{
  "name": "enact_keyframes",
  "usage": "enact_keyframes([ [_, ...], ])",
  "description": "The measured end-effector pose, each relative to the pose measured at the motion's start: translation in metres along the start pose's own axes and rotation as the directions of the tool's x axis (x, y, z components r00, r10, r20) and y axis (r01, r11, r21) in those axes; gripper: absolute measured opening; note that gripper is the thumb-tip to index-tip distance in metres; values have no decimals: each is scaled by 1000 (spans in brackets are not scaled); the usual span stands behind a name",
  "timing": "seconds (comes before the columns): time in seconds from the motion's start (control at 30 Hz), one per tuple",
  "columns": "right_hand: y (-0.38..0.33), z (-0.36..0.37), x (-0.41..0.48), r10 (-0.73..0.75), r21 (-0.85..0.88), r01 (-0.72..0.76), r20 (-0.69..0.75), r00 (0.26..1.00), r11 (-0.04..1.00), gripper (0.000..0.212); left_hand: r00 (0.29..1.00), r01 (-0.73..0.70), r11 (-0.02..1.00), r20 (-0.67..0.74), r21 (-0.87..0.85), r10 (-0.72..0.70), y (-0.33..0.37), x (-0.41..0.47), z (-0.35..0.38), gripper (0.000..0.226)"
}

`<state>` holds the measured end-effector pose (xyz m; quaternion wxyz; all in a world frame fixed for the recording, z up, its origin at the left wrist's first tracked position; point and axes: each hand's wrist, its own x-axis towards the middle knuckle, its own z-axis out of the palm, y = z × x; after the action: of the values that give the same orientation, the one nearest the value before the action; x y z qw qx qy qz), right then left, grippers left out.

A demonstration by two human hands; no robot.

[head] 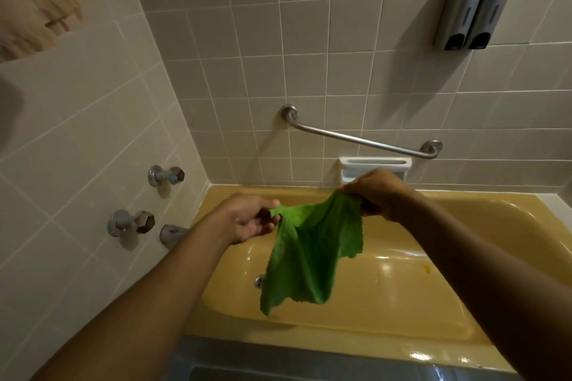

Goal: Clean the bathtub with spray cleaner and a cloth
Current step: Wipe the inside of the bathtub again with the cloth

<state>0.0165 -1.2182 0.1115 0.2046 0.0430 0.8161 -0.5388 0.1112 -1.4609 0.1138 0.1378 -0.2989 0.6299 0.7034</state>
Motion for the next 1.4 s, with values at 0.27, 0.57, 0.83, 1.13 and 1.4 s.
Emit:
enact_keyframes([
  [0.27, 3, 18, -26, -138, 109, 116, 221, 965, 987, 16, 988, -124, 987, 102, 98, 114, -11, -4, 41, 13],
  [0.57, 18, 22, -28, -344, -174, 377, 193, 919, 910, 36, 980, -194, 958, 92, 212, 178, -19, 4, 57, 8],
  [0.83, 24, 31, -30, -485, -334, 538, 234, 843, 774, 69, 984, -171, 946, 6, 274, 176, -16, 14, 58, 5],
  [1.13, 29, 28, -27, -594, -341, 612, 169, 787, 713, 35, 969, -246, 897, 105, 366, 223, -12, 11, 46, 21],
  [1.4, 20, 1, -22, -515, -255, 556, 212, 831, 791, 36, 803, -585, 547, 334, 599, 494, -23, 20, 37, 18],
])
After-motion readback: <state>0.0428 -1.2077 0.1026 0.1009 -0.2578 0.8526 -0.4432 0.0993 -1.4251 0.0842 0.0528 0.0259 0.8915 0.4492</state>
